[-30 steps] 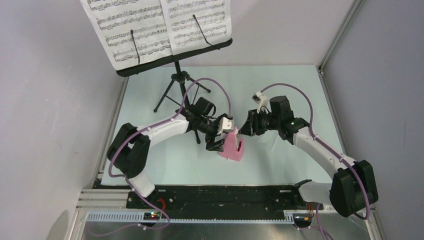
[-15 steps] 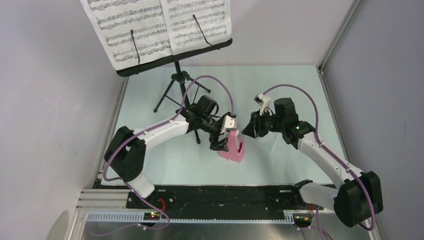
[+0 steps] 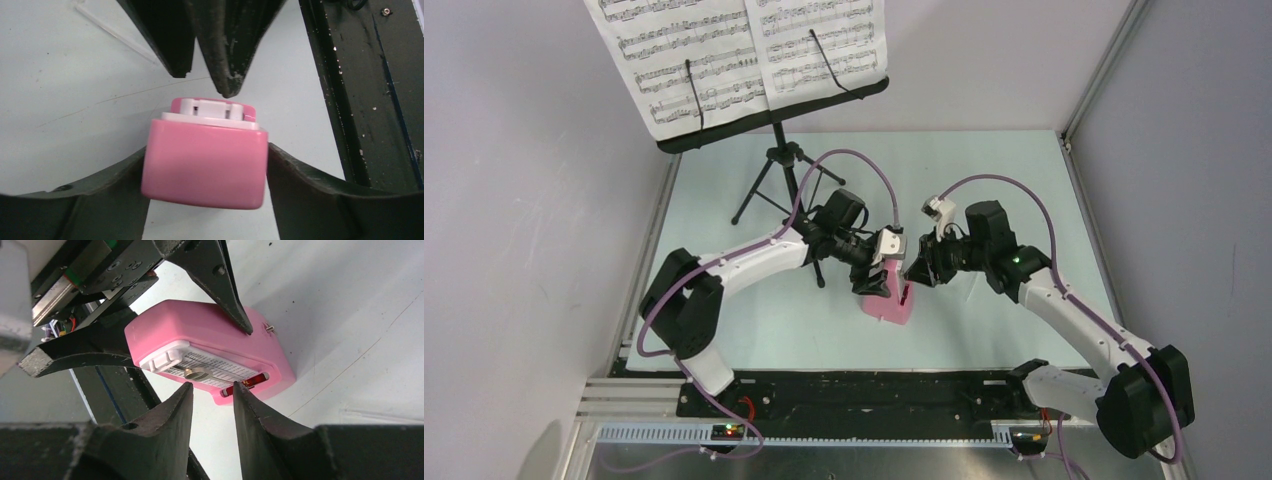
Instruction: Set up the instrument practice props
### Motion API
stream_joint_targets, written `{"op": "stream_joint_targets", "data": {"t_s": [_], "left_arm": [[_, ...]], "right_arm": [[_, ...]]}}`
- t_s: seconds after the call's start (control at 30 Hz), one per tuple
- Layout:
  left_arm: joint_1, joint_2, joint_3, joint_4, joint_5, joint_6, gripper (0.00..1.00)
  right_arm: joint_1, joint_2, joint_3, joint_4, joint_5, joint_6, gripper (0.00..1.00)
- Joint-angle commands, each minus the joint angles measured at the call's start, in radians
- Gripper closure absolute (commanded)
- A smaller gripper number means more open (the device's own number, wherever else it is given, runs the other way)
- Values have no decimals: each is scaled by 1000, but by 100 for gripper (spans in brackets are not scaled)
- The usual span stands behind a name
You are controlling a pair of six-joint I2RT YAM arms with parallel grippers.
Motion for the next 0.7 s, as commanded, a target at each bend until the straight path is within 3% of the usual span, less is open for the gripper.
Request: {"op": "stream_joint_targets", "data": {"t_s": [0.0,0.43,0.67], "left_arm": [[-1,13,34,10,14,-12,26],[-1,9,13,9,13,14,33],[-1,2,-8,9,23,34,37]], "right_arm": [[10,-20,2,34,-6,-7,60],[52,13,2,56,-2,-19,62],[58,43,2,118,96,43,67]]}}
